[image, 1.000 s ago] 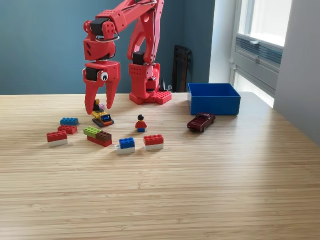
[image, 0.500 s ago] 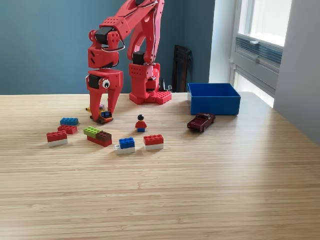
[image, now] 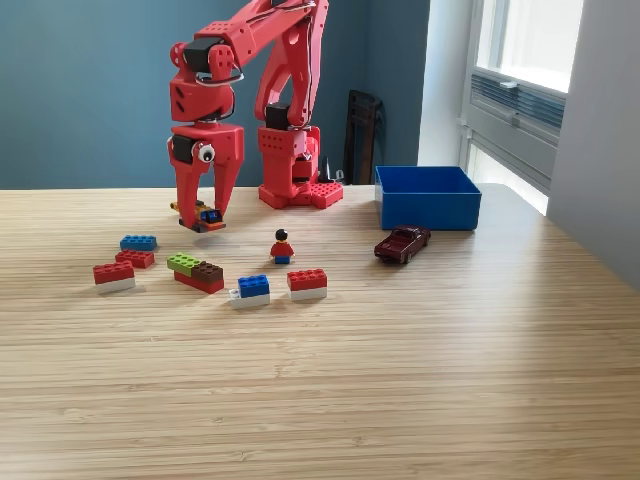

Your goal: Grasp a lego block and put it in the bin.

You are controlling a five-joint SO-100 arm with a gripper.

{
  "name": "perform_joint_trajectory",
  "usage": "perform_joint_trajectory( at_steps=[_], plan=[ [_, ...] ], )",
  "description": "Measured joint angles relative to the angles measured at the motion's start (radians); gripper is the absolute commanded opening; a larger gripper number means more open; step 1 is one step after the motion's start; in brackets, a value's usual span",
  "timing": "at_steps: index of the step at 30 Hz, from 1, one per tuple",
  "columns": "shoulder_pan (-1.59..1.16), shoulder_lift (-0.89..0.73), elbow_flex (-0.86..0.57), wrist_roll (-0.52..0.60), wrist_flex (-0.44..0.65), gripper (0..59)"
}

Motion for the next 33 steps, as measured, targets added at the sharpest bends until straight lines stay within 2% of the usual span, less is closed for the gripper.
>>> perform_joint_trajectory(
  at_steps=[8,12,16,21,33],
  plan=[
    [-0.167,-0.002,-0.413,0.060,0.282,0.0],
    [-0.282,-0.002,-0.552,0.097,0.345,0.0],
    [-0.477,-0.002,-0.618,0.112,0.365,0.0],
    [-0.749,-0.020,-0.634,0.141,0.391,0.0],
    [-1.180,-0.394,-0.848,0.227,0.494,0.0]
  ],
)
